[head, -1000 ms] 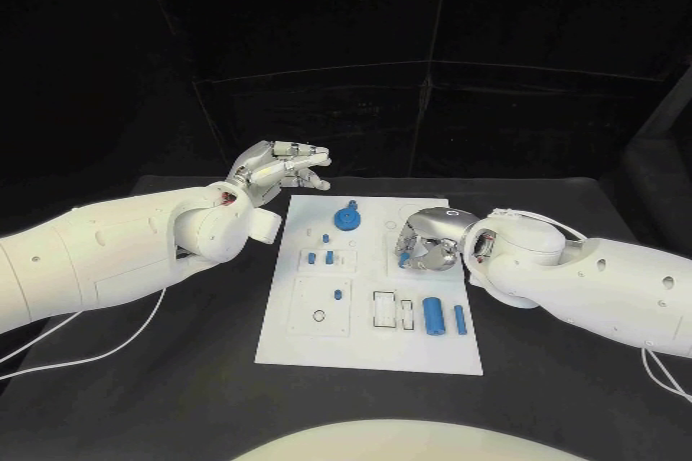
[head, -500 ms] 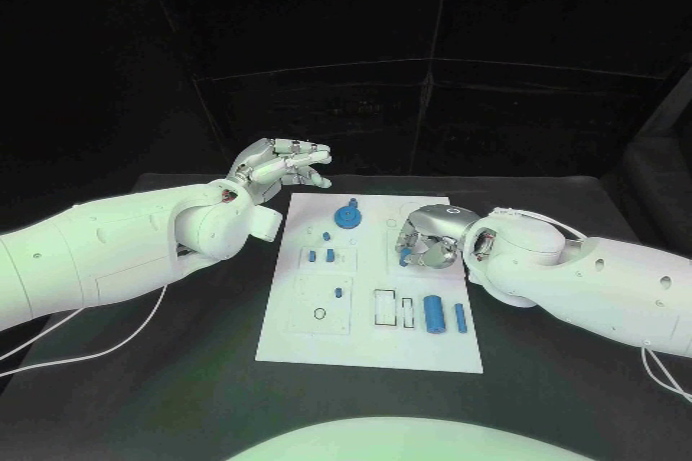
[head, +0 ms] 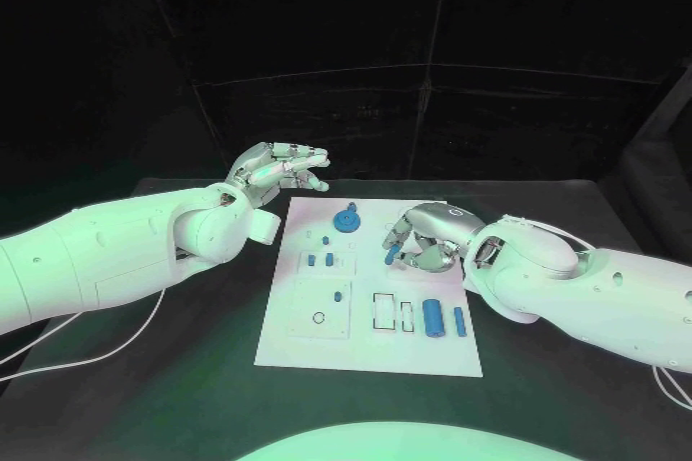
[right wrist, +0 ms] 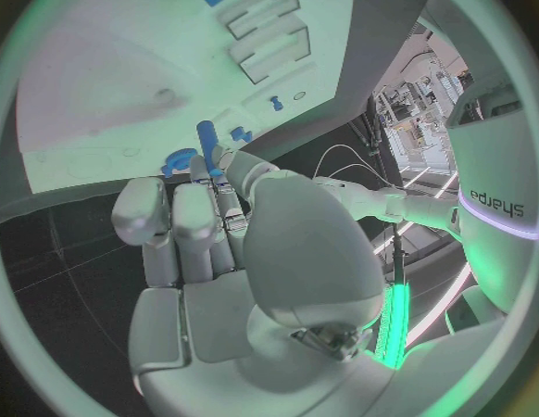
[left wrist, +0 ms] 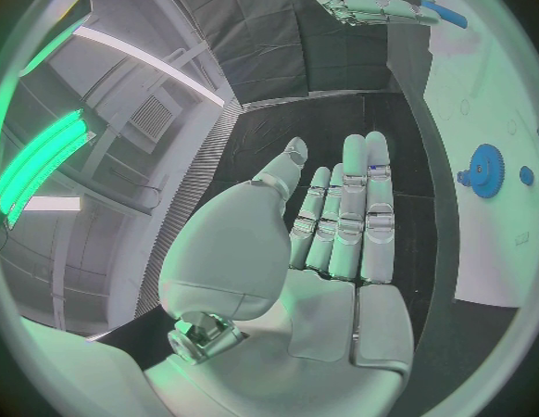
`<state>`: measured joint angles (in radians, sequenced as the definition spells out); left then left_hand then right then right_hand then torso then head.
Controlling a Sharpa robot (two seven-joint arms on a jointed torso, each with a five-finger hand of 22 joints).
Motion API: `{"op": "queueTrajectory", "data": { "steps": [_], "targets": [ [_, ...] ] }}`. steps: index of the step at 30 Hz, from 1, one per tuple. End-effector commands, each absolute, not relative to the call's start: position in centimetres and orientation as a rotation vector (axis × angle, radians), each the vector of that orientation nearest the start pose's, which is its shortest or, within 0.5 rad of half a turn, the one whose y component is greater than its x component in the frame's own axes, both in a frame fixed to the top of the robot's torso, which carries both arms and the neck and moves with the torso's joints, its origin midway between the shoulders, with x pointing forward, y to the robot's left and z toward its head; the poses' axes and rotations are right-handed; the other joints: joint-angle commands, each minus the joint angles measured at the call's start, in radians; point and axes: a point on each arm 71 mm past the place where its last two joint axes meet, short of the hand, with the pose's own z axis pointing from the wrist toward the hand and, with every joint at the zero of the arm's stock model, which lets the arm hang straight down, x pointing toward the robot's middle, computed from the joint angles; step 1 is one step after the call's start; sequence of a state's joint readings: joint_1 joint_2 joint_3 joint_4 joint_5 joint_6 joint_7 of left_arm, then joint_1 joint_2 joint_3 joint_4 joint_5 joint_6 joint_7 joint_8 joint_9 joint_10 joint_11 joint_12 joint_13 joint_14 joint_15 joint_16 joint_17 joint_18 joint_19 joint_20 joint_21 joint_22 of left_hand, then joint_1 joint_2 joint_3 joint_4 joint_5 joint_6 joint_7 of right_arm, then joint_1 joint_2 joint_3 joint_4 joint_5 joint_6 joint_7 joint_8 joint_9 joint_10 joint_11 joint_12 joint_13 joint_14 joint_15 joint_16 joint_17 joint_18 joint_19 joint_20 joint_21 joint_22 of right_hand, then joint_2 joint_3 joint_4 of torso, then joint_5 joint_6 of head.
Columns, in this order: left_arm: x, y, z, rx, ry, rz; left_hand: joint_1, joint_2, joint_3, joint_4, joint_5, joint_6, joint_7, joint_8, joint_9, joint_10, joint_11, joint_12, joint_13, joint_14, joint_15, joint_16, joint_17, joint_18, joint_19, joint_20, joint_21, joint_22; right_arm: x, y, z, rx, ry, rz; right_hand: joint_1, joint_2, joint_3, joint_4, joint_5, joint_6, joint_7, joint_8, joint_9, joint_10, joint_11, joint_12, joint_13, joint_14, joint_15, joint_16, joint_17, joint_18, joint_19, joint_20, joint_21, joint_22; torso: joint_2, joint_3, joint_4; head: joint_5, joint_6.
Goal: Assemble the parts on the task board
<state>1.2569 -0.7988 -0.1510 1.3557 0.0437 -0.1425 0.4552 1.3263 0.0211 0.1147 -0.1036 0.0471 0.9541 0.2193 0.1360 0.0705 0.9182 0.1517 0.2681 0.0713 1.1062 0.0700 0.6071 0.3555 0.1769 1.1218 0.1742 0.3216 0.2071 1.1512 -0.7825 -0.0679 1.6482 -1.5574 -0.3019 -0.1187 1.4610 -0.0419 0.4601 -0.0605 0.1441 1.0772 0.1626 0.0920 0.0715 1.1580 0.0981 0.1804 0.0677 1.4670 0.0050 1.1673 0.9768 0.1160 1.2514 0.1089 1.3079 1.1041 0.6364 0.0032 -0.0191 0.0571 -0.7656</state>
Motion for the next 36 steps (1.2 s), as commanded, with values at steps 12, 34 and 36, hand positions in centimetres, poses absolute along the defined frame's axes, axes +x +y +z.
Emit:
{"op": "queueTrajectory", "data": {
  "steps": [12,34,36],
  "targets": [
    [51.5,22.7,-19.3,-1.076,1.436,-1.609,0.001,0.007,-0.005,0.001,0.002,0.000,-0.002,0.004,0.001,-0.006,0.002,0.006,0.002,0.000,0.004,-0.002,0.000,0.004,0.008,-0.002,-0.007,-0.001,41.1,-5.2,-19.6,-0.399,1.628,1.111,-0.011,-0.007,0.019,-0.005,0.014,-0.003,0.004,-0.005,-0.002,0.012,-0.008,-0.014,0.000,0.008,-0.002,0.009,0.004,-0.015,0.004,0.000,0.008,0.001,0.003,0.0008,0.0039,0.026,-0.011],
    [51.5,22.4,-19.3,-1.072,1.432,-1.612,0.001,0.009,-0.006,0.001,0.002,0.000,-0.002,0.005,0.001,-0.006,0.002,0.008,0.002,0.000,0.004,-0.002,0.000,0.004,0.008,-0.002,-0.007,-0.002,39.6,-1.7,-24.6,-0.572,1.778,1.048,-0.032,-0.015,0.018,-0.001,0.015,-0.007,0.007,-0.008,-0.002,0.008,-0.004,-0.023,0.000,0.007,0.002,0.013,0.005,-0.015,0.000,0.004,0.010,0.002,0.004,-0.0003,0.0069,0.063,-0.039],
    [51.5,22.5,-19.3,-1.072,1.432,-1.611,0.001,0.009,-0.006,0.001,0.002,0.000,-0.002,0.005,0.001,-0.006,0.002,0.008,0.002,0.000,0.004,-0.002,0.000,0.004,0.008,-0.002,-0.007,-0.002,39.7,-1.7,-24.7,-0.575,1.776,1.029,-0.034,-0.015,0.017,0.000,0.014,-0.006,0.007,-0.008,-0.002,0.008,-0.005,-0.023,0.000,0.007,0.002,0.013,0.005,-0.015,0.001,0.004,0.010,0.004,0.004,-0.0007,0.0059,0.064,-0.040]
  ]
}}
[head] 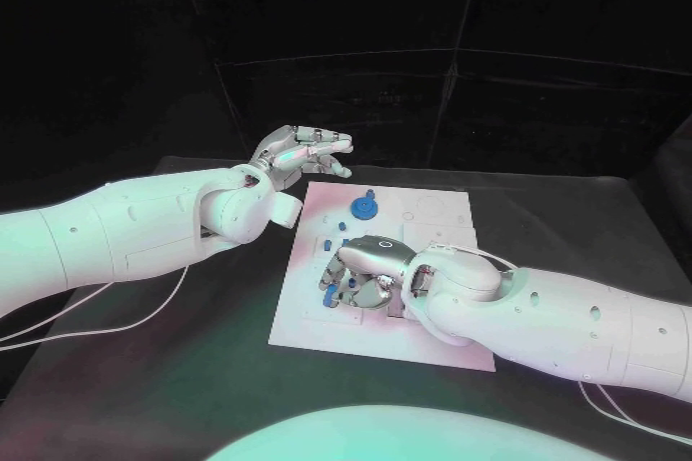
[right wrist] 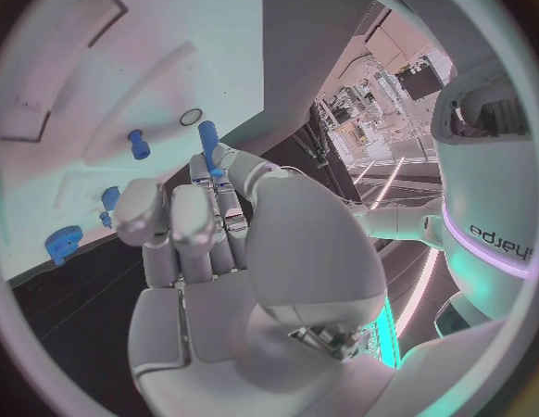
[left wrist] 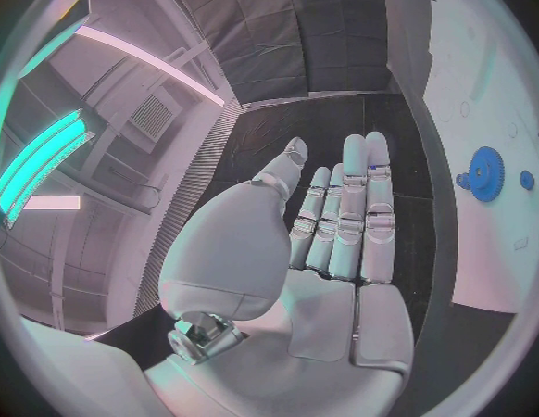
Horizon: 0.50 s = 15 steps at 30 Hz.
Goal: Assemble the parts on the task board
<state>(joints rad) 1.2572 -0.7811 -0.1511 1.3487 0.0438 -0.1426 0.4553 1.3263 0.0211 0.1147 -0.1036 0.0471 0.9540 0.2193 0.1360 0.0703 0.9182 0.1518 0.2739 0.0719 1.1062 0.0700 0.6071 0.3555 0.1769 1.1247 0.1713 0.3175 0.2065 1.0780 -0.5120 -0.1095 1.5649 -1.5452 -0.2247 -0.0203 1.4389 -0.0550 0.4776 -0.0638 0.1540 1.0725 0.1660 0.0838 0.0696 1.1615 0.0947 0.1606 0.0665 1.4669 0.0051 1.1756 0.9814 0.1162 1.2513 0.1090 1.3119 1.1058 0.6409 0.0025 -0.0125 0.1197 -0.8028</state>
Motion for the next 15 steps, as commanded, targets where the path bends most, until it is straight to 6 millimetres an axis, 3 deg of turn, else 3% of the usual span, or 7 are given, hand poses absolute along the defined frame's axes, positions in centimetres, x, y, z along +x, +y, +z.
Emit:
{"op": "queueTrajectory", "data": {
  "steps": [1,15],
  "targets": [
    [51.53,22.46,-19.27,-1.072,1.432,-1.611,0.001,0.009,-0.006,0.001,0.002,0.000,-0.002,0.005,0.001,-0.006,0.002,0.002,0.001,0.000,0.004,-0.002,0.000,0.004,0.005,0.001,-0.003,-0.001,39.69,-1.76,-24.71,-0.576,1.775,1.019,-0.012,-0.002,-0.001,0.003,0.004,-0.002,0.003,0.001,0.000,0.005,-0.001,-0.003,0.002,0.007,0.002,0.005,0.001,-0.015,0.001,0.004,0.006,0.002,-0.001,-0.0002,-0.0011,0.001,-0.003],
    [51.55,22.44,-19.29,-1.073,1.434,-1.612,0.001,0.009,-0.006,0.001,0.002,0.000,-0.002,0.005,0.001,-0.006,0.002,0.002,0.001,0.000,0.004,-0.002,0.000,0.004,0.005,0.001,-0.003,-0.001,39.80,-1.78,-24.89,-0.595,1.782,0.962,-0.015,-0.003,-0.001,0.004,0.005,-0.001,0.003,0.001,0.000,0.006,-0.001,-0.004,0.002,0.007,0.002,0.006,0.002,-0.015,0.001,0.004,0.006,0.002,0.000,-0.0002,-0.0002,0.001,-0.008]
  ]
}}
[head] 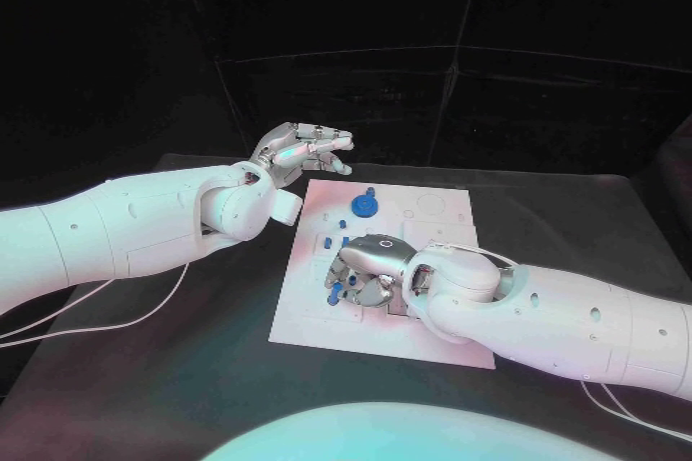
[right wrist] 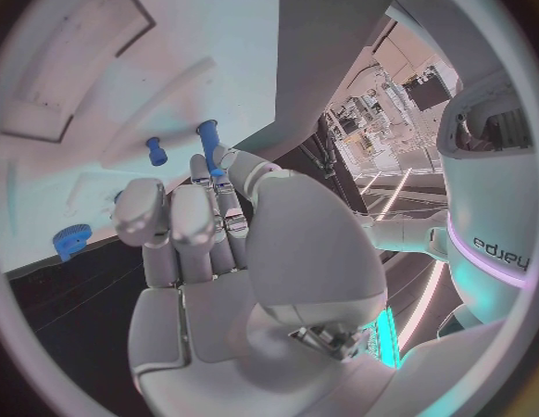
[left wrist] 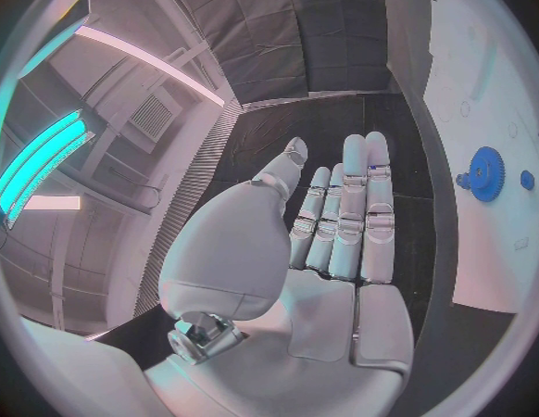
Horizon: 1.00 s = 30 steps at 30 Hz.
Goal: Assemble the parts on the task board
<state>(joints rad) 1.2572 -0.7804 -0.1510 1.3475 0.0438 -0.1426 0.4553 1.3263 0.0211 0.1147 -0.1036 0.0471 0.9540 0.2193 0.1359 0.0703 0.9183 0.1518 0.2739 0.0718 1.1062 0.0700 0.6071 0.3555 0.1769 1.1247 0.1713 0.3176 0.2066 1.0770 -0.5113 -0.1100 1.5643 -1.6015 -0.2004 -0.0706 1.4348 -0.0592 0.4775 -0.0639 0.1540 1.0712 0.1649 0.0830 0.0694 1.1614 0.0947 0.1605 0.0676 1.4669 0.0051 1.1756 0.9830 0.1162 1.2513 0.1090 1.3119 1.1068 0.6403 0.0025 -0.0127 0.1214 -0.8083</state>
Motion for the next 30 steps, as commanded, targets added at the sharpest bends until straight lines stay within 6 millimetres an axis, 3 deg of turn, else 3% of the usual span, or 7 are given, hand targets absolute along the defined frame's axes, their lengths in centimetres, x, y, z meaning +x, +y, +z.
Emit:
{"op": "queueTrajectory", "data": {
  "steps": [1,16,21,30],
  "targets": [
    [51.5,22.4,-19.3,-1.073,1.434,-1.612,0.001,0.009,-0.006,0.001,0.002,0.000,-0.002,0.005,0.001,-0.006,0.002,0.002,0.001,0.000,0.004,-0.002,0.000,0.004,0.005,0.001,-0.003,-0.001,39.8,-1.8,-24.9,-0.596,1.784,0.960,-0.013,0.001,-0.002,0.005,0.004,0.001,0.004,0.002,0.000,0.006,-0.002,-0.004,0.001,0.007,0.002,0.006,-0.001,-0.015,0.000,0.004,0.006,0.001,0.000,-0.0002,0.0001,-0.001,-0.003],
    [51.5,22.4,-19.3,-1.073,1.436,-1.613,0.002,0.011,-0.008,0.001,0.002,0.000,-0.002,0.007,0.001,-0.006,0.002,0.006,0.002,0.000,0.004,-0.001,0.000,0.004,0.006,0.000,-0.004,-0.002,39.4,-0.9,-25.1,-0.675,1.784,0.920,-0.033,-0.014,-0.012,0.009,0.006,-0.008,0.004,-0.004,-0.001,-0.003,0.000,-0.015,-0.001,0.005,0.003,0.005,-0.004,-0.014,-0.005,0.006,0.004,-0.003,0.000,-0.0006,0.0002,0.000,-0.008],
    [51.6,22.4,-19.3,-1.073,1.436,-1.612,0.002,0.011,-0.008,0.001,0.002,0.000,-0.002,0.007,0.001,-0.006,0.002,0.006,0.002,0.000,0.004,-0.001,0.000,0.004,0.006,0.000,-0.004,-0.002,39.2,-0.8,-25.3,-0.684,1.785,0.922,-0.063,-0.035,-0.028,0.022,0.020,-0.057,0.020,-0.023,-0.006,-0.042,0.015,-0.042,-0.004,0.003,0.015,0.005,-0.006,-0.013,-0.013,0.015,-0.003,-0.013,0.000,-0.0007,0.0003,0.000,-0.008],
    [51.6,22.4,-19.3,-1.074,1.437,-1.611,0.002,0.011,-0.008,0.001,0.002,0.000,-0.002,0.007,0.001,-0.006,0.002,0.006,0.002,0.000,0.004,-0.001,0.000,0.004,0.006,0.000,-0.004,-0.002,39.1,-0.6,-25.2,-0.670,1.773,0.931,-0.079,-0.052,-0.045,0.031,0.024,-0.148,0.016,-0.022,-0.006,-0.058,0.017,-0.047,-0.002,0.002,0.018,0.013,-0.001,-0.011,-0.013,0.022,-0.006,-0.014,0.000,-0.0001,0.0002,-0.002,-0.007]
  ]
}}
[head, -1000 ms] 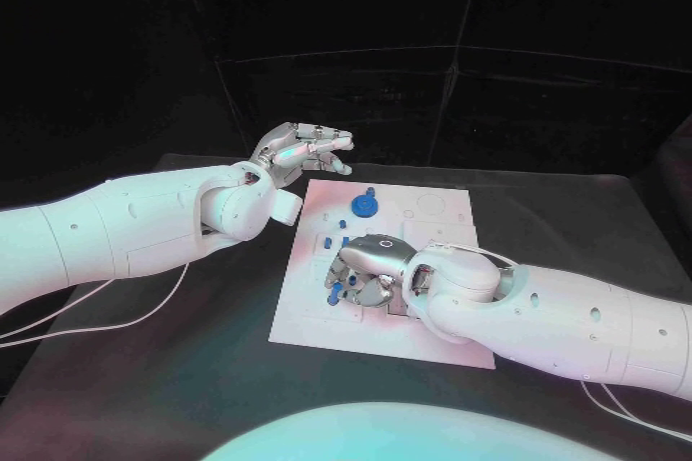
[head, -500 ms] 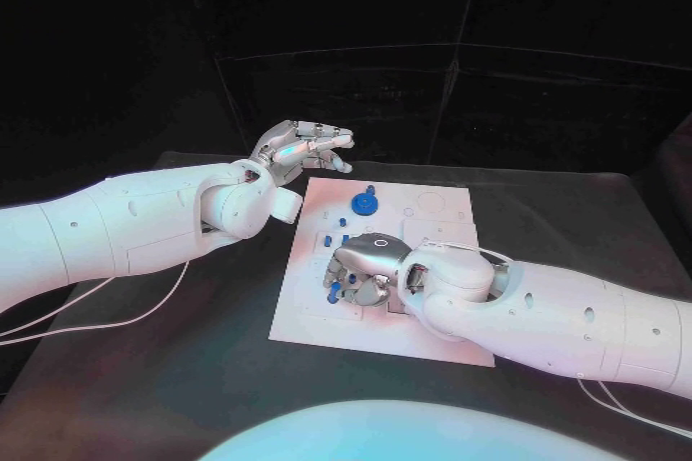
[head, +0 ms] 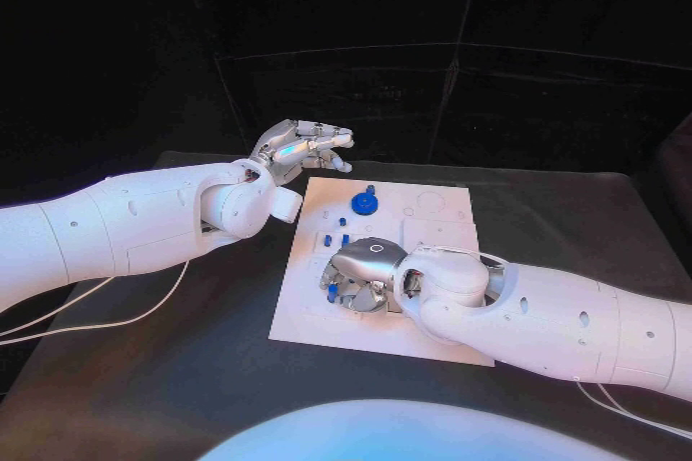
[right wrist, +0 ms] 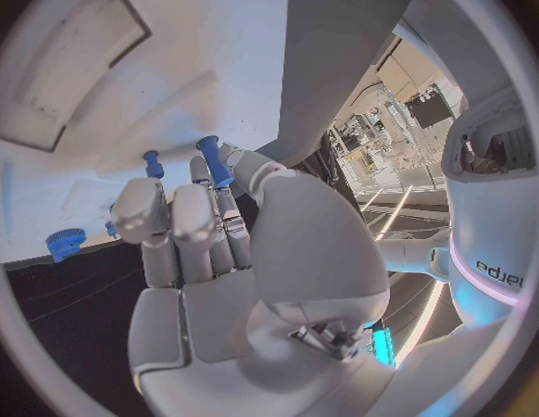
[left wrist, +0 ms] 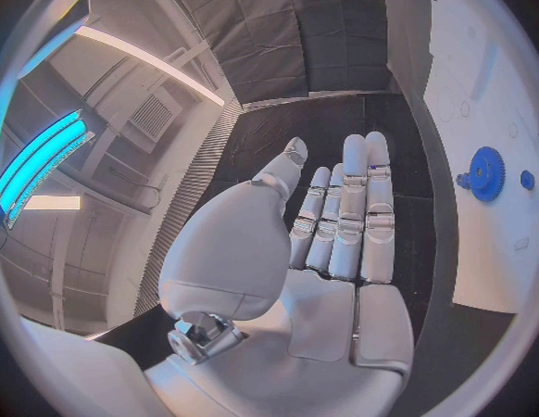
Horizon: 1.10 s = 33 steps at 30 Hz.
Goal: Assemble the parts on the task board
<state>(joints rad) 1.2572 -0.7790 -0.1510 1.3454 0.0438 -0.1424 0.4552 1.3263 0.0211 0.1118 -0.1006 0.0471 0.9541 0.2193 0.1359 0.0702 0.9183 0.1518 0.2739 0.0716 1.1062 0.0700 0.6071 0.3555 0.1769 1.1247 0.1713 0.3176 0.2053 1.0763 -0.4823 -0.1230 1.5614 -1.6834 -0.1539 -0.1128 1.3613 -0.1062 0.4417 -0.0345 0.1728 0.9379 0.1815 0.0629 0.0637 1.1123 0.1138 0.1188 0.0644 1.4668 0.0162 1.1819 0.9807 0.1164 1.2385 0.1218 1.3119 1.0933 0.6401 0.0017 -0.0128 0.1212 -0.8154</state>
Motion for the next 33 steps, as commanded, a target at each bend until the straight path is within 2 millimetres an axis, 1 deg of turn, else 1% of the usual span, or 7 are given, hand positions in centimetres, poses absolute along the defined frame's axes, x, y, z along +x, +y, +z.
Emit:
{"op": "queueTrajectory", "data": {
  "steps": [1,7,14,20,24,27,33],
  "targets": [
    [51.6,22.4,-19.3,-1.074,1.437,-1.611,0.002,0.011,-0.005,-0.002,0.002,0.000,-0.002,0.007,0.001,-0.006,0.002,0.006,0.002,0.000,0.004,-0.001,0.000,0.004,0.006,0.000,-0.004,-0.001,39.1,-0.6,-25.2,-0.669,1.772,0.932,-0.006,-0.006,-0.010,0.002,0.005,-0.023,-0.002,-0.002,0.000,-0.010,-0.003,-0.005,0.001,0.002,0.007,0.006,0.000,-0.012,0.000,0.009,-0.006,-0.001,0.000,0.0007,0.0003,-0.001,0.001],
    [51.6,22.4,-19.3,-1.074,1.437,-1.611,0.002,0.011,-0.005,-0.002,0.002,0.000,-0.002,0.007,0.001,-0.006,0.002,0.006,0.002,0.000,0.004,-0.001,0.000,0.004,0.006,0.000,-0.004,-0.001,39.1,-0.6,-25.1,-0.650,1.761,0.938,-0.012,-0.014,-0.024,0.006,0.006,-0.069,0.000,-0.001,0.000,-0.043,0.000,-0.018,-0.001,-0.001,0.009,0.003,-0.007,-0.008,-0.014,0.009,-0.020,-0.022,0.000,0.0006,-0.0007,-0.002,0.000],
    [51.6,22.4,-19.3,-1.074,1.438,-1.611,0.002,0.011,-0.007,-0.002,0.002,0.000,-0.002,0.007,0.001,-0.007,0.002,0.008,0.002,0.000,0.004,-0.001,0.000,0.004,0.007,0.000,-0.005,-0.002,39.5,-1.3,-24.6,-0.572,1.705,0.955,-0.013,-0.015,-0.102,0.007,0.004,-0.197,0.000,0.004,0.002,-0.191,0.018,-0.031,0.002,-0.031,0.024,-0.035,-0.063,0.013,-0.091,0.023,-0.095,-0.130,0.000,0.0007,0.0004,-0.006,0.003],
    [51.8,22.7,-19.4,-1.076,1.436,-1.603,0.002,0.011,-0.007,-0.002,0.002,0.000,-0.002,0.007,0.001,-0.007,0.002,0.008,0.002,0.000,0.004,-0.001,0.000,0.004,0.007,0.000,-0.005,-0.002,39.7,-4.4,-23.8,-0.412,1.685,0.991,-0.037,-0.010,-0.190,0.039,0.017,-0.188,0.012,0.022,0.008,-0.211,0.017,0.028,0.009,-0.034,0.025,-0.036,-0.075,0.016,-0.095,0.026,-0.111,-0.148,-0.006,0.0011,-0.0034,-0.011,0.009],
    [51.9,23.2,-19.4,-1.079,1.432,-1.594,0.002,0.011,-0.007,-0.002,0.002,0.000,-0.002,0.007,0.001,-0.007,0.002,0.008,0.002,0.000,0.004,-0.001,0.000,0.004,0.007,0.000,-0.005,-0.002,40.5,-7.4,-22.6,-0.209,1.724,1.008,-0.074,0.002,-0.248,0.086,-0.001,-0.170,0.016,0.036,0.011,-0.163,0.015,0.087,0.018,-0.020,0.022,-0.024,-0.063,0.006,-0.053,0.023,-0.084,-0.103,-0.010,-0.0024,-0.0088,-0.022,0.017],
    [52.0,23.6,-19.5,-1.081,1.427,-1.583,0.002,0.011,-0.008,-0.002,0.002,-0.001,-0.002,0.007,0.001,-0.008,0.002,0.008,0.002,-0.001,0.004,-0.001,0.000,0.004,0.007,0.000,-0.005,-0.002,41.1,-10.1,-21.7,-0.064,1.766,0.993,-0.072,0.016,-0.267,0.100,-0.001,-0.112,0.016,0.074,0.023,-0.060,0.005,0.161,0.040,-0.001,0.015,0.013,-0.014,-0.007,0.000,0.019,-0.039,-0.035,-0.014,-0.0041,-0.0154,-0.031,0.026],
    [52.1,23.9,-19.5,-1.081,1.425,-1.584,0.005,0.013,-0.008,-0.003,0.002,-0.002,-0.003,0.008,0.001,-0.010,0.002,0.010,0.001,-0.002,0.003,-0.001,0.000,0.004,0.007,0.000,-0.006,-0.003,41.6,-14.7,-21.6,0.113,1.874,0.918,-0.072,0.028,-0.297,0.122,0.013,-0.042,-0.032,0.130,0.037,0.152,-0.053,0.325,0.131,0.020,-0.031,0.069,0.056,-0.027,0.074,-0.020,0.028,0.067,-0.023,-0.0073,-0.0272,-0.052,0.041]
  ]
}}
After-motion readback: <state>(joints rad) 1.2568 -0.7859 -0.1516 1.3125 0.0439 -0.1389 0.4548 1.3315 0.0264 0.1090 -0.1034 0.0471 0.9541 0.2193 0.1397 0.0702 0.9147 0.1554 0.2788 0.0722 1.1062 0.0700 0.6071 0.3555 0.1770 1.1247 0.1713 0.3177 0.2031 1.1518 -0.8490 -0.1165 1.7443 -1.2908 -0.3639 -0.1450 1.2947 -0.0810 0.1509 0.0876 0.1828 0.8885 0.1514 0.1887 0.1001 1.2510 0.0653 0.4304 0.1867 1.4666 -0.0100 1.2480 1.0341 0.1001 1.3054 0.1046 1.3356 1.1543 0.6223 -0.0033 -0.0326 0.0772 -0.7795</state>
